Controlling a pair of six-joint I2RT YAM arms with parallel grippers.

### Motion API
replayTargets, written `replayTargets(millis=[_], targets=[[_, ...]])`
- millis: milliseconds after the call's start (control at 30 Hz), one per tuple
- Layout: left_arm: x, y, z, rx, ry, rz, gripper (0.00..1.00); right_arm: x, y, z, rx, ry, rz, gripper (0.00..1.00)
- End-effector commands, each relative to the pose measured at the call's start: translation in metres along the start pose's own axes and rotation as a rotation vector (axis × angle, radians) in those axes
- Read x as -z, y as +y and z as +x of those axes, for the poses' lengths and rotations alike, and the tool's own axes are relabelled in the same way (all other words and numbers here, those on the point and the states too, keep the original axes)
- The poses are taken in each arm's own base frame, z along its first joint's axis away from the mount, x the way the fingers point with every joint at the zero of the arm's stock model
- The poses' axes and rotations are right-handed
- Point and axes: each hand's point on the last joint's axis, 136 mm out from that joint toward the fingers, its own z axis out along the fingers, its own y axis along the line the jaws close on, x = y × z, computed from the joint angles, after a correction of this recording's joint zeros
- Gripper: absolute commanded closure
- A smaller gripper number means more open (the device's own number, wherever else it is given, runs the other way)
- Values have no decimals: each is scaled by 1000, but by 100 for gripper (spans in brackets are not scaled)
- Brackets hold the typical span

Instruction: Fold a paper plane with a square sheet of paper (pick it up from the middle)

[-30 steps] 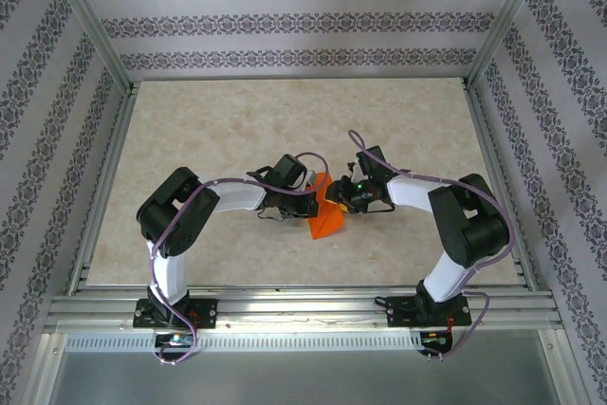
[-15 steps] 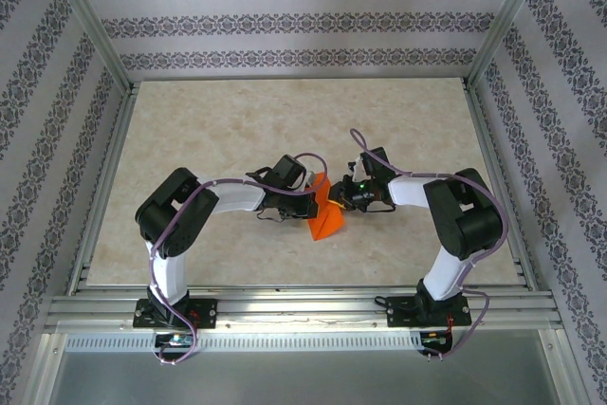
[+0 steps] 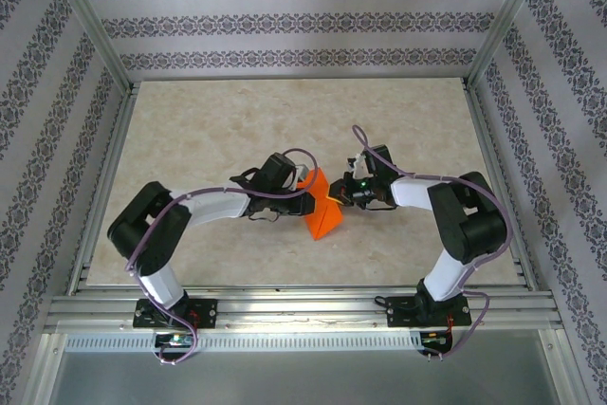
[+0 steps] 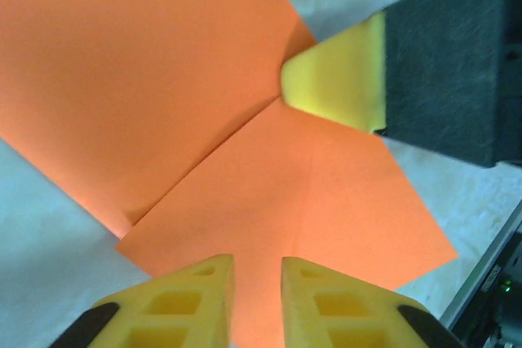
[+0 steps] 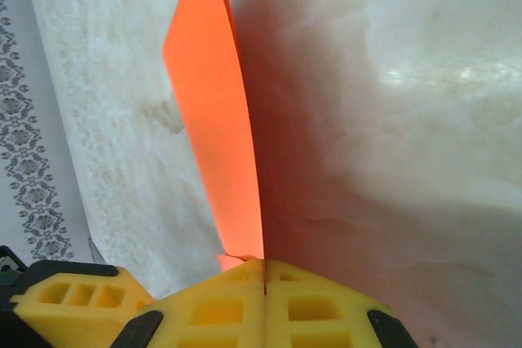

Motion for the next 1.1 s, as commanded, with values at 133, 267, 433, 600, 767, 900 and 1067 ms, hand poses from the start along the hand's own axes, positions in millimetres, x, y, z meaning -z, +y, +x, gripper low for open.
replayTargets(millis=[133, 267, 433, 600, 767, 900, 1067], targets=[[46, 6, -27, -72, -221, -88, 60, 34, 21, -7, 183, -126, 95, 100], [69, 12, -34, -97, -304, -140, 43, 57, 25, -10, 298, -196, 243, 100], [93, 17, -38, -132, -380, -181, 15, 86, 31, -13, 430, -249, 388, 100], [119, 37, -40, -106, -488, -283, 0, 115, 40, -17, 530, -330, 481, 99], [146, 48, -32, -79, -560, -328, 1, 134, 46, -18, 623, -351, 591, 99], [159, 49, -26, -85, -616, -301, 1, 144, 47, -18, 698, -321, 743, 99], [163, 56, -24, -33, -628, -315, 1, 155, 40, -24, 786, -291, 991, 99]])
